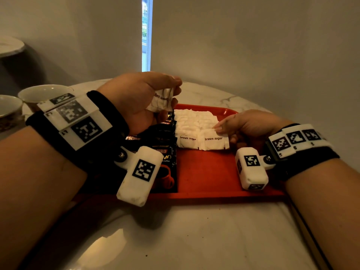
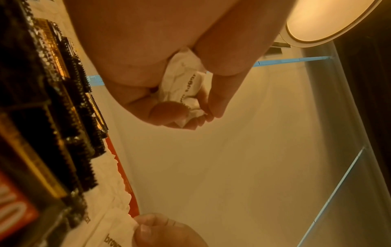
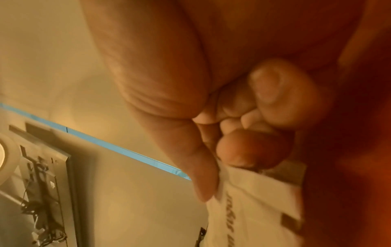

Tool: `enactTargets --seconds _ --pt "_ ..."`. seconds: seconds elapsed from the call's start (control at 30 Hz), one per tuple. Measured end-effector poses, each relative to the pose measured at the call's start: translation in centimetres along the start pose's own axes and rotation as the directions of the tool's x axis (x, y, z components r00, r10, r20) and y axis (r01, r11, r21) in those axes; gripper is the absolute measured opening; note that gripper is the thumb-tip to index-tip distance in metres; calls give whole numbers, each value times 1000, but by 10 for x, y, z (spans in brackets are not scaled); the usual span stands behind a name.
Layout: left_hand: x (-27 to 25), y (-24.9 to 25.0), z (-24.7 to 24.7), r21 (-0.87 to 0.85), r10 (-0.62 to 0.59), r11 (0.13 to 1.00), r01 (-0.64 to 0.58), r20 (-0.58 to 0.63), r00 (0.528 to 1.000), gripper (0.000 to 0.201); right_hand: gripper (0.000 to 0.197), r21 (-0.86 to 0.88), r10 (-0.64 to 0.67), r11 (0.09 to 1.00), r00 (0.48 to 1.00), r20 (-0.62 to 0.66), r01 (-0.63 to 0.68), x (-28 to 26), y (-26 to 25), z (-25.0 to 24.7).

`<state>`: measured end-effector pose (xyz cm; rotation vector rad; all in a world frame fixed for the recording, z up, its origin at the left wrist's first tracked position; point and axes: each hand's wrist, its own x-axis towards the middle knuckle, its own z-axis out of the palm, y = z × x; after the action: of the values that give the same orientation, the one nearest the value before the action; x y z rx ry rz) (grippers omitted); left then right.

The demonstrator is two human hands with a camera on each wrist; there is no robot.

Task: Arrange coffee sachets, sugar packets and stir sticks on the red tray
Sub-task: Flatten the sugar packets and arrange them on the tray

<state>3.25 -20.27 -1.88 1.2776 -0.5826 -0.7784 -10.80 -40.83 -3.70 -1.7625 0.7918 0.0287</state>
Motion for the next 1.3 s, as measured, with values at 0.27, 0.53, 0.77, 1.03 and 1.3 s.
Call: enactTargets --seconds 0.27,0.53,0.77,1.03,1.3 --pt "-1 0 1 -7 -10 1000 10 1 1000 13 16 -77 19 997 997 -79 -25 1 -1 0" --pt "-1 2 0 -22 -57 998 58 29 998 9 15 -126 22 991 989 -148 -41 9 3 -4" --pt "0 2 0 -102 -72 992 77 53 996 16 18 -116 34 992 985 -168 -54 13 4 -6" --pt "4 1 -1 -143 -80 986 85 39 996 39 13 -70 -125 992 954 -271 110 11 -3 -7" --pt "6 -4 0 -24 -31 999 33 104 994 39 25 236 -415 872 903 -108 429 -14 -28 28"
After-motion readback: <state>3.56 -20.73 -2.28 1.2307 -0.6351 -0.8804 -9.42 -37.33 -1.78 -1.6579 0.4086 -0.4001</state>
